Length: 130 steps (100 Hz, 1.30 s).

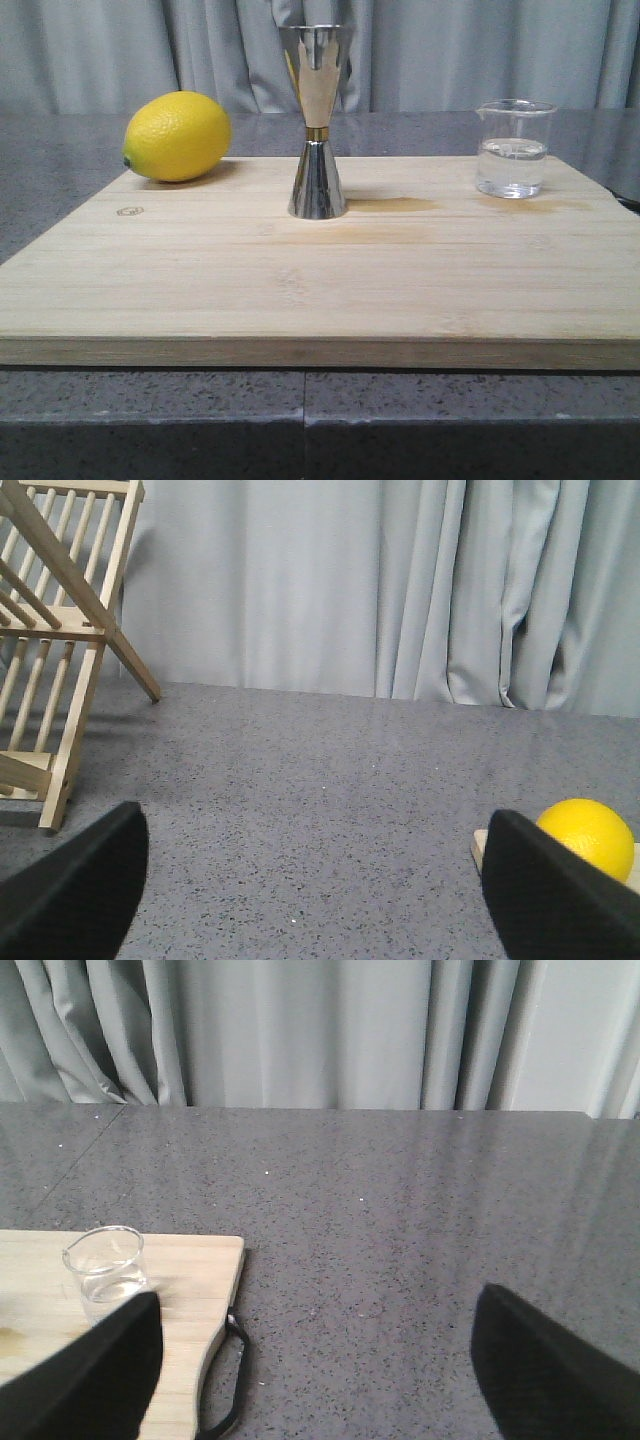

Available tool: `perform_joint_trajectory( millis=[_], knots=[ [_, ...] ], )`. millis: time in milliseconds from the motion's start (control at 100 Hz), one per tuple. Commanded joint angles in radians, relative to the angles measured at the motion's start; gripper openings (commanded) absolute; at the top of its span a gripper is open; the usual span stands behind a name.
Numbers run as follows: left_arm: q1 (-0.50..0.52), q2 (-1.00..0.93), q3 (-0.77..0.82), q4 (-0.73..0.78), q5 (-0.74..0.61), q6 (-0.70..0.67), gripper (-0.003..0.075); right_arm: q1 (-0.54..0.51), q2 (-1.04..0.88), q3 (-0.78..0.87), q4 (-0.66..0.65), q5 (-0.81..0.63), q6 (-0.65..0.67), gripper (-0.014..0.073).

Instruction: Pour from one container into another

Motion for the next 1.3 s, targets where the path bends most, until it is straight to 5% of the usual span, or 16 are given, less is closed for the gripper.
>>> perform_joint_trajectory(
  millis=[0,340,660,890,1290],
  knots=[
    [-0.007,0.018,-0.028,-0.01,-0.08,-0.003,0.0622,-0.007,0.023,-0.035,0.0,-0.08,0.004,0.0593],
    [-0.007,0.018,-0.03,-0.011,-0.061,-0.001,0.0561,-0.007,0.023,-0.037,0.034,-0.071,0.004,0.0592],
    [-0.008,0.156,-0.237,-0.054,0.297,0.19,0.0545,-0.007,0.143,-0.184,0.038,0.158,0.001,0.0592],
    [-0.008,0.333,-0.349,-0.423,0.459,0.512,0.0545,-0.007,0.285,-0.264,0.099,0.281,-0.069,0.0592],
    [-0.008,0.631,-0.356,-1.197,0.614,1.346,0.0545,-0.007,0.482,-0.28,0.336,0.291,-0.252,0.0592]
  ],
)
